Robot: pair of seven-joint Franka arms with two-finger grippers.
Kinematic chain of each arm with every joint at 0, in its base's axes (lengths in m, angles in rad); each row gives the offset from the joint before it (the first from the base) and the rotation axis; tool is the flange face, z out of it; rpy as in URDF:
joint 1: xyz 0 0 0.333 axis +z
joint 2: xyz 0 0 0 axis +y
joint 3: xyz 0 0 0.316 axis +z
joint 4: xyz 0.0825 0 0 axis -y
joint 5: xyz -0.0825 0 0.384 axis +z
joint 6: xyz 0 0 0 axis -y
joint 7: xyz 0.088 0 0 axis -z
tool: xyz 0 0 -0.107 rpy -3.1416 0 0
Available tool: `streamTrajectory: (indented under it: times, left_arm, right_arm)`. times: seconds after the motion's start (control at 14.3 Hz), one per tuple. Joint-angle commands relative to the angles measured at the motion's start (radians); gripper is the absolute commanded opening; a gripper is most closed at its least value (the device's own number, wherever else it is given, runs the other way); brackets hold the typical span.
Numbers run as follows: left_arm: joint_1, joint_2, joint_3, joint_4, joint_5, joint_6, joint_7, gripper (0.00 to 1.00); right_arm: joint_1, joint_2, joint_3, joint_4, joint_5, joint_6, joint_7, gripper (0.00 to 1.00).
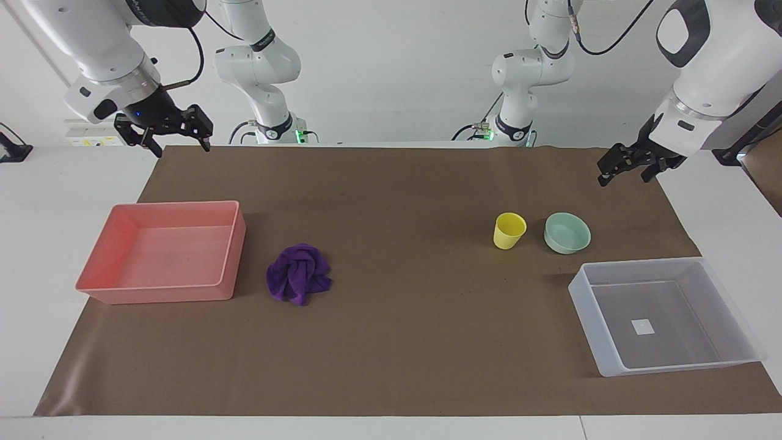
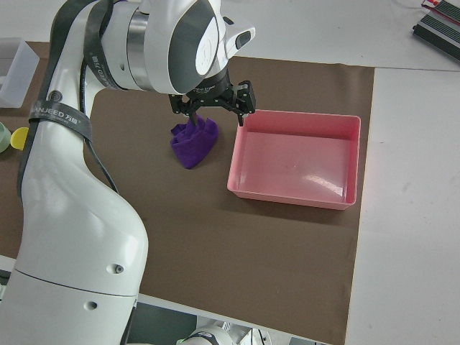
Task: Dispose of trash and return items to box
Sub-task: 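Reach the right gripper to the purple cloth while the left gripper reaches the bowl, then grasp the purple cloth with the right gripper while the left gripper grasps the bowl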
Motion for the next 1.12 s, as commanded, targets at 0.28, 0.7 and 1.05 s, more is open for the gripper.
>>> streamTrajectory:
  times: [0.28, 0.7, 1.05]
  left_arm:
    - [0.010, -0.004, 0.011, 0.028, 0.001, -0.023, 0.033, 1.00]
    - [0.056, -0.259, 0.016, -0.658, 0.000, 0.575, 0.007, 1.00]
    - [0.089, -0.193, 0.014, -0.846, 0.000, 0.760, 0.016, 1.00]
  right_arm:
    - [0.001, -0.027, 0.009, -0.068, 0.010, 0.087, 0.012, 1.00]
    - [0.156, 0.130, 0.020, -0.116, 0.011, 0.339, 0.067, 1.00]
    - [0.229, 0.232, 0.021, -0.269, 0.013, 0.630, 0.092, 1.00]
